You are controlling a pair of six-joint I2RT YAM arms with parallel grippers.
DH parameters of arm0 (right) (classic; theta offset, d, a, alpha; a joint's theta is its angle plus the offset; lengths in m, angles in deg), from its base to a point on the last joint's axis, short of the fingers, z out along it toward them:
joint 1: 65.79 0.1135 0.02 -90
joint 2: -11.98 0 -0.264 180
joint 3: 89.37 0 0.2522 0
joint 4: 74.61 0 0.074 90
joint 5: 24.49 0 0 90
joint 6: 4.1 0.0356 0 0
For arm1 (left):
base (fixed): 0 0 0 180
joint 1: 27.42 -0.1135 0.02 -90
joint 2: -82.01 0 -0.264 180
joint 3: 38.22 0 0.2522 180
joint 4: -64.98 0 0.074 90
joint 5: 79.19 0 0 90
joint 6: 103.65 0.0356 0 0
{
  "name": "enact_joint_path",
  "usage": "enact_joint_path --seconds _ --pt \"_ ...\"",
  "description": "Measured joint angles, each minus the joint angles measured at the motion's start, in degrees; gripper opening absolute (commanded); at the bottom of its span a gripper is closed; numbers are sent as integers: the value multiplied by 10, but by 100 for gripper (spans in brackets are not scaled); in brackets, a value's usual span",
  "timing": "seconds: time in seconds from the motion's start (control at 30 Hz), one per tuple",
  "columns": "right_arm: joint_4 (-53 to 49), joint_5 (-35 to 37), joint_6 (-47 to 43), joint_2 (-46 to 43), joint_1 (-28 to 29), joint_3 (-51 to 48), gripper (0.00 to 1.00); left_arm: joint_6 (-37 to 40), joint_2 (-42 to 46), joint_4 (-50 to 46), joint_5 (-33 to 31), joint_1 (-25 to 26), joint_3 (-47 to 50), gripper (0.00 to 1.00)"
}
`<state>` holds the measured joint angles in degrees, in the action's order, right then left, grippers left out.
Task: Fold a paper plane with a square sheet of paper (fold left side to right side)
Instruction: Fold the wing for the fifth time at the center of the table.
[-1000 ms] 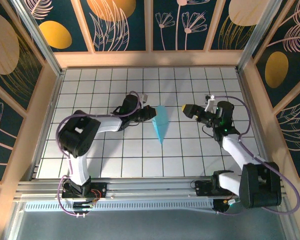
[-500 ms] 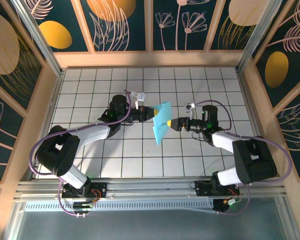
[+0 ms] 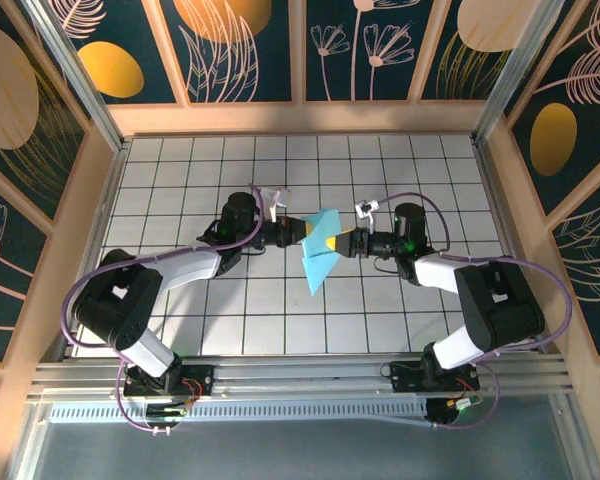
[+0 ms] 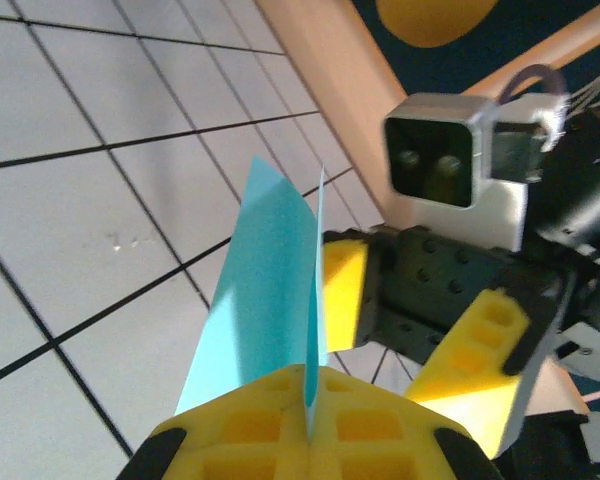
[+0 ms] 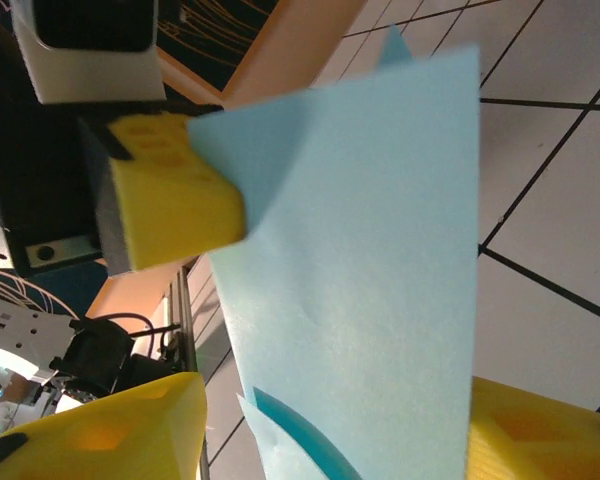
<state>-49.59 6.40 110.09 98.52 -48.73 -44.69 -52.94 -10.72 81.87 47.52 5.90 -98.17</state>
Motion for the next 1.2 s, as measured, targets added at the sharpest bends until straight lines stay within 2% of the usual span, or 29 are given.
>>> enact_joint_path --seconds 0.4,0.5,0.6,0.63,0.7,0.77,0.83,1.0,1.1,1.2 --pt "-93 8 -48 2 -2 34 39 12 -38 -24 -9 0 -4 0" --pt "-99 12 -53 12 -2 44 30 14 -48 -24 -7 0 -4 0" --pt "-108 22 -57 30 -2 56 14 15 -51 -23 -8 0 -4 0" --pt "-110 25 -59 37 -2 59 9 16 -54 -23 -8 0 -4 5" --pt "-117 37 -56 55 -2 68 0 19 -64 -23 -11 0 -4 25" --pt "-126 50 -49 72 -2 73 0 24 -72 -26 -21 0 -3 38" --pt "-133 66 -42 89 -2 76 0 29 -75 -35 -44 0 -3 45" --pt "-155 105 -8 104 -1 77 0 41 -56 -70 -144 0 21 48" --pt "-189 129 15 104 -1 91 0 58 0 -109 -201 3 43 48" --pt "-229 147 36 104 -1 115 0 87 66 -148 -257 29 42 47"
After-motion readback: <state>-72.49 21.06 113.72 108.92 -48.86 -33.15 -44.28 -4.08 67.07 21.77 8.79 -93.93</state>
